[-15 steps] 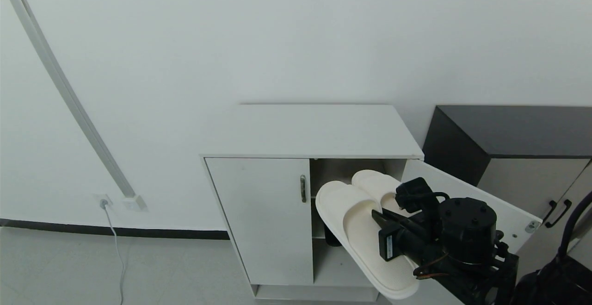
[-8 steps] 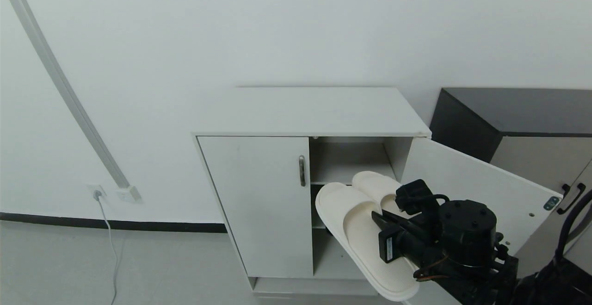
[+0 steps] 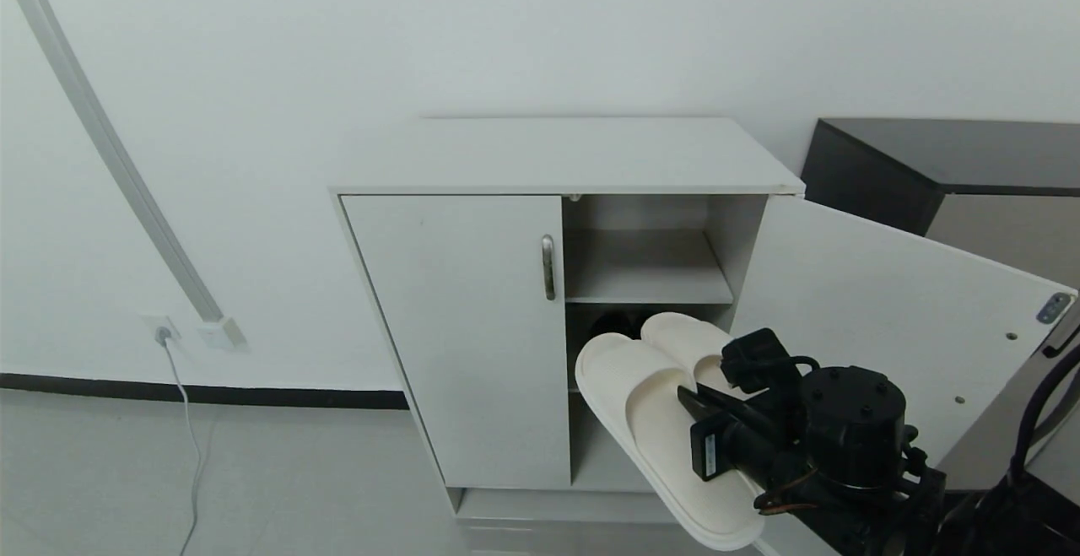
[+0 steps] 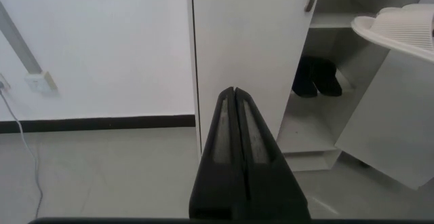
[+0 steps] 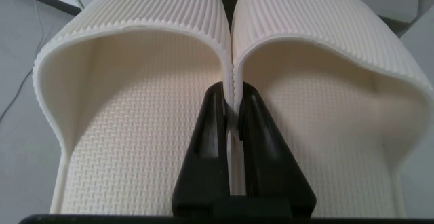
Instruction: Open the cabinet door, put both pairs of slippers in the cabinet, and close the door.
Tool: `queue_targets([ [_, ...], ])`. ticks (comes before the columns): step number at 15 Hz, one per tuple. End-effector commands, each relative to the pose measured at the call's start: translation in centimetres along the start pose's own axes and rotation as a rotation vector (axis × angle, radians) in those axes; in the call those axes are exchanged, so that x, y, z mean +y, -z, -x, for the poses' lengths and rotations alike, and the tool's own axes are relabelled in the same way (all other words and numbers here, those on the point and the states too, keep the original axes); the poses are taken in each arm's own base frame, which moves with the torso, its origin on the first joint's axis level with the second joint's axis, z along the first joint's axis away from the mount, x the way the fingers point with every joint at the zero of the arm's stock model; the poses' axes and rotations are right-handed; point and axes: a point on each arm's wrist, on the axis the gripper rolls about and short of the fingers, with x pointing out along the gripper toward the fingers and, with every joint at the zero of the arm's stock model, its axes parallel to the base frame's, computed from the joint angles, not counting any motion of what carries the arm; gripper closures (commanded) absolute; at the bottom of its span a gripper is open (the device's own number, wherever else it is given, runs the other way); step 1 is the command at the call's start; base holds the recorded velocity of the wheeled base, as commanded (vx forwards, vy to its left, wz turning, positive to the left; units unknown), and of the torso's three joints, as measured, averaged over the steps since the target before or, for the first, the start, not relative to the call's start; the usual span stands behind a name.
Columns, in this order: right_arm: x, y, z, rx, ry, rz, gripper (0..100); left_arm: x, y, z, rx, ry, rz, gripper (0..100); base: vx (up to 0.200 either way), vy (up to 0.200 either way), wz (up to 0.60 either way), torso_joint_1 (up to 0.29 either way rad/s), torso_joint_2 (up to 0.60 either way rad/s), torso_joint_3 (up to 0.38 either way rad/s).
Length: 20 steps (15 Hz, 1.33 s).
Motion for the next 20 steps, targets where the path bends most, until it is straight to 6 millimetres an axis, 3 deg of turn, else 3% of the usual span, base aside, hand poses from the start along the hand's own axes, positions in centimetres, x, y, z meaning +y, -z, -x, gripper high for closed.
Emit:
queue_targets([
  [1,0.02,0.12,-0.02,0.000,-0.001,0.000,100,0.00,0.00,0.00,0.000,0.000,0.000,100,0.000,0.000,0.00,-0.163,0.48,0.315],
  [14,0.13,0.31,-0.17,-0.007,0.002,-0.001,100,0.00,0.00,-0.01,0.001,0.000,0.000,100,0.000,0.000,0.00,-0.087,0.45,0.360],
  [20,0.28,1.03,-0.54,-0.009,0.002,0.030,100,0.00,0.00,0.00,0.000,0.000,0.000,100,0.000,0.000,0.00,0.002,0.09,0.074],
])
